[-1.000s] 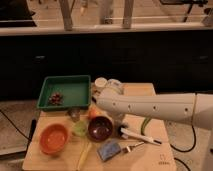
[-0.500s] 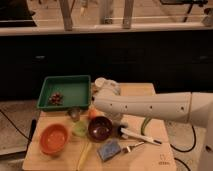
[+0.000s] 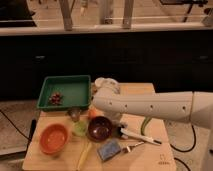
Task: Place towel in purple bowl
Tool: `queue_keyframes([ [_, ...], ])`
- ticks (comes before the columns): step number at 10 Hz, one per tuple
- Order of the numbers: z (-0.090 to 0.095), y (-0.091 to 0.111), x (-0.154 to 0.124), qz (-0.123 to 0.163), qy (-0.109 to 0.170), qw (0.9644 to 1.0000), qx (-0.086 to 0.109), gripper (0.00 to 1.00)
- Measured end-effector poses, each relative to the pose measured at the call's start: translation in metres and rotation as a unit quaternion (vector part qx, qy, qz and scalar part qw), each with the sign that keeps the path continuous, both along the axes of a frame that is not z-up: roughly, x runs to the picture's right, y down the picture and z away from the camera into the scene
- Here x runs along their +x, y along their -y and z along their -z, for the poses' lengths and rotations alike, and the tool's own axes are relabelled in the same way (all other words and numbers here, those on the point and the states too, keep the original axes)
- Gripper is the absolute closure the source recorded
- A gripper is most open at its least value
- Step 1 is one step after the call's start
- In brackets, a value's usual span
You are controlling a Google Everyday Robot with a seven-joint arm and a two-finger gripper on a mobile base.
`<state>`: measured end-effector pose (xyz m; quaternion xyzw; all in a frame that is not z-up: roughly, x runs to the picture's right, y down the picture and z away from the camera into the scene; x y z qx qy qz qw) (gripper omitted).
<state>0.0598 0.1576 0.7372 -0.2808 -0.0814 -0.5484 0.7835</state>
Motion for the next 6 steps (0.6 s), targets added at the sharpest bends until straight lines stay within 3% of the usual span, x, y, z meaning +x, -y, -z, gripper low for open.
queue_keyframes([
  [6, 0.034, 0.023, -0.022, 0.013, 0.034, 0.9993, 0.006, 0.96],
])
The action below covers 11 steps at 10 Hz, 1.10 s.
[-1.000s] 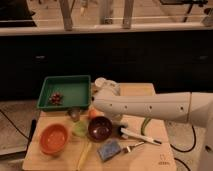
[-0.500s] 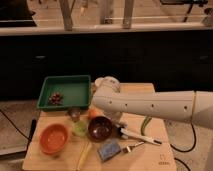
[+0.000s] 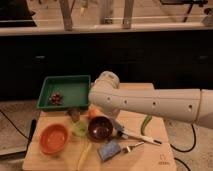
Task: Place towel in purple bowl
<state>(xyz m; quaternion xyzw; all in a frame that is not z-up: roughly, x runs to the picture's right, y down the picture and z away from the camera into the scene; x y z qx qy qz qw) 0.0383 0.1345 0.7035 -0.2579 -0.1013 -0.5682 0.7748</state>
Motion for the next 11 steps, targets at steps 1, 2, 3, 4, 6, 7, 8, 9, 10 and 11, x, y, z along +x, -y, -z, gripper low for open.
queue_keyframes([
  [1, 0.004, 0.003, -0.003, 0.003, 0.005, 1.0, -0.001, 0.96],
  [2, 0.008, 0.007, -0.008, 0.007, 0.013, 0.9999, -0.002, 0.96],
  [3, 0.013, 0.011, -0.014, 0.011, 0.024, 0.9996, -0.006, 0.96],
  [4, 0.015, 0.014, -0.018, 0.014, 0.033, 0.9993, -0.007, 0.96],
  [6, 0.019, 0.018, -0.031, 0.02, 0.057, 0.998, -0.018, 0.96],
  [7, 0.018, 0.018, -0.039, 0.026, 0.072, 0.9966, -0.028, 0.96],
  [8, 0.017, 0.018, -0.04, 0.028, 0.077, 0.9961, -0.033, 0.96],
  [9, 0.016, 0.016, -0.044, 0.033, 0.088, 0.9946, -0.043, 0.96],
  [10, 0.014, 0.014, -0.049, 0.038, 0.096, 0.9933, -0.053, 0.96],
  [11, 0.012, 0.011, -0.051, 0.04, 0.1, 0.9922, -0.061, 0.96],
])
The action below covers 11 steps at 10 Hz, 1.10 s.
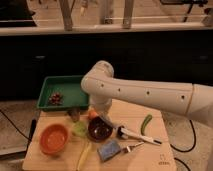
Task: Place towel in purple bowl
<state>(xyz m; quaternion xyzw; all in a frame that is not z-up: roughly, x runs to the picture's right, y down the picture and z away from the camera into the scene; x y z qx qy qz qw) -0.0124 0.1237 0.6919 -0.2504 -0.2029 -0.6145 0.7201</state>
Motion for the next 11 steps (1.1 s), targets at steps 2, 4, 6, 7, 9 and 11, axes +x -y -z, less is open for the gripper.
queue_keyframes([
  [2, -0.008, -0.009, -0.005, 0.006, 0.008, 0.9998, -0.019, 0.96],
  [4, -0.017, -0.019, -0.009, 0.011, 0.013, 0.9992, -0.037, 0.96],
  [6, -0.025, -0.028, -0.014, 0.014, 0.018, 0.9983, -0.053, 0.96],
  [7, -0.027, -0.032, -0.017, 0.018, 0.021, 0.998, -0.058, 0.96],
  [9, -0.03, -0.038, -0.022, 0.022, 0.026, 0.9972, -0.066, 0.96],
  [11, -0.031, -0.044, -0.027, 0.027, 0.031, 0.9966, -0.072, 0.96],
])
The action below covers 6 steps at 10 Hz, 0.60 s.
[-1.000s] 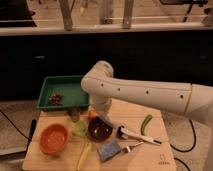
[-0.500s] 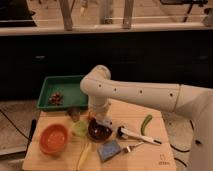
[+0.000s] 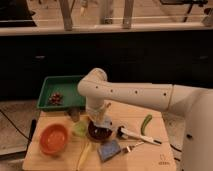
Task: Place towel in purple bowl
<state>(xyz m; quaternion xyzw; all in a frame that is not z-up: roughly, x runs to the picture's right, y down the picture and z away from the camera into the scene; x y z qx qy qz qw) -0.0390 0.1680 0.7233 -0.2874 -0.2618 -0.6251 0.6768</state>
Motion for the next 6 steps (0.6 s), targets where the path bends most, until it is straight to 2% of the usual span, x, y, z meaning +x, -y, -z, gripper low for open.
queue_keyframes([
  [3, -0.004, -0.011, -0.009, 0.008, 0.008, 0.9999, -0.01, 0.95],
  [4, -0.005, -0.013, -0.012, 0.01, 0.012, 0.9998, -0.011, 0.89],
  [6, -0.006, -0.015, -0.014, 0.011, 0.015, 0.9997, -0.013, 0.69],
])
